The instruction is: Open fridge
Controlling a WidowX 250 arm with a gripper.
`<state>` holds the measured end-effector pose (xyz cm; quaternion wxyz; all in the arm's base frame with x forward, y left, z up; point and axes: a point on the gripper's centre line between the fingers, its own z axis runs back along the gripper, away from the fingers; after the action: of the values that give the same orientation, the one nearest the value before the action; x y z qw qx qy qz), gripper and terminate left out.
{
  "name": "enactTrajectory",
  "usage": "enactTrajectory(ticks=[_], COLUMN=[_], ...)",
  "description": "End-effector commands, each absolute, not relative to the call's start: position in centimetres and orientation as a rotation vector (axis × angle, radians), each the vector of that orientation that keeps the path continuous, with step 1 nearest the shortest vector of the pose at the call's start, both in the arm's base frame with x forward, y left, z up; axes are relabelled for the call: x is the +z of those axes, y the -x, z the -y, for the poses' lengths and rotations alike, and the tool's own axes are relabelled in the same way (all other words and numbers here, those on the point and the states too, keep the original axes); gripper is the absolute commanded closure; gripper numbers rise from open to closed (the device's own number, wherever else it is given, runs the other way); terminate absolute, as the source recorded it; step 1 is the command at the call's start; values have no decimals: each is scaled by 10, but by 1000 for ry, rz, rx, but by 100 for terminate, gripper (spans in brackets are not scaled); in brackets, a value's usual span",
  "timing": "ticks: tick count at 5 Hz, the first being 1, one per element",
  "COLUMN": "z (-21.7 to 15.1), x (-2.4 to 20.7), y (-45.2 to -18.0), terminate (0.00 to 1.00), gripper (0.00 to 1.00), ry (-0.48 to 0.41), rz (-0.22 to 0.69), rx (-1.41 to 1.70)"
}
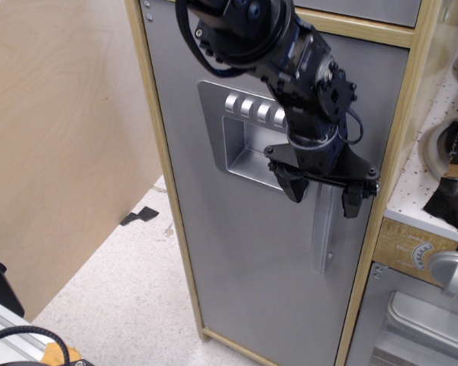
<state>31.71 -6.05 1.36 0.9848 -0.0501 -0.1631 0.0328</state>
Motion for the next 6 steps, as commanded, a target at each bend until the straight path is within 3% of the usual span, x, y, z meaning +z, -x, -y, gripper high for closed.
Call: enactTrajectory(ticks=[1, 2, 3, 6], z=[60, 60, 59, 53], x=[20, 20, 19, 29], y=[-331, -335, -335, -279], terminate=[0, 0, 0, 0], gripper=[0, 0, 100, 100], ry=[85, 83, 80, 61], rz=[466, 464, 460, 275], rx=[92, 110, 102, 183])
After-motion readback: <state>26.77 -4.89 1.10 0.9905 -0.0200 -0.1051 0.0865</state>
